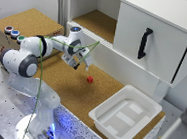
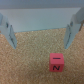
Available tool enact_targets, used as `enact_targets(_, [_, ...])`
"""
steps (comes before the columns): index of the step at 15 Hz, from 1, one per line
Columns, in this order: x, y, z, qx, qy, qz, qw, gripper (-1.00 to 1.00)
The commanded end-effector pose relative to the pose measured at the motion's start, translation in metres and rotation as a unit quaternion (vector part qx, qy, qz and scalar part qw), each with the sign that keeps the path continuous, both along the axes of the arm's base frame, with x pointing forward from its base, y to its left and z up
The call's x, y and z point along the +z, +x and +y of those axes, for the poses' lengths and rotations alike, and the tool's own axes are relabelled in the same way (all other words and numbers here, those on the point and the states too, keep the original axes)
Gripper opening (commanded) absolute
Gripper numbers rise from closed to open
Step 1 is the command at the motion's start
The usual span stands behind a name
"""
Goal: Lift the pink block
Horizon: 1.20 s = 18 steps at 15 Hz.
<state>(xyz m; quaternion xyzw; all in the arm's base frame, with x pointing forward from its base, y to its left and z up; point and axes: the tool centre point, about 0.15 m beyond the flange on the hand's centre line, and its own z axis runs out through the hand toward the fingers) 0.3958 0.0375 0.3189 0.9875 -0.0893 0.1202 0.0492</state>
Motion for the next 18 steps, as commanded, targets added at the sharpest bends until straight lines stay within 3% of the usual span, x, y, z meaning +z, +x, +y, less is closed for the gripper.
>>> enact_targets(1, [-0.003,-0.006,0.006,-0.005,-0.005,-0.009,1.0,1.0])
enact_targets(3, [-0.006,0.003,-0.01,0.008,0.012,0.004,1.0,1.0])
enact_targets(6, [-0.027,0.014,-0.038,0.012,0.0,0.023,1.0,1.0])
enact_targets(8, [-0.04,0.02,-0.053,0.014,0.015,0.028,0.999,1.0])
enact_targets(10, [-0.053,0.028,-0.065,0.037,0.061,0.024,0.997,1.0])
enact_targets(15, [-0.087,0.045,-0.047,0.084,0.038,0.03,0.995,1.0])
enact_targets(18, [-0.104,0.043,-0.041,0.075,0.041,0.027,0.996,1.0])
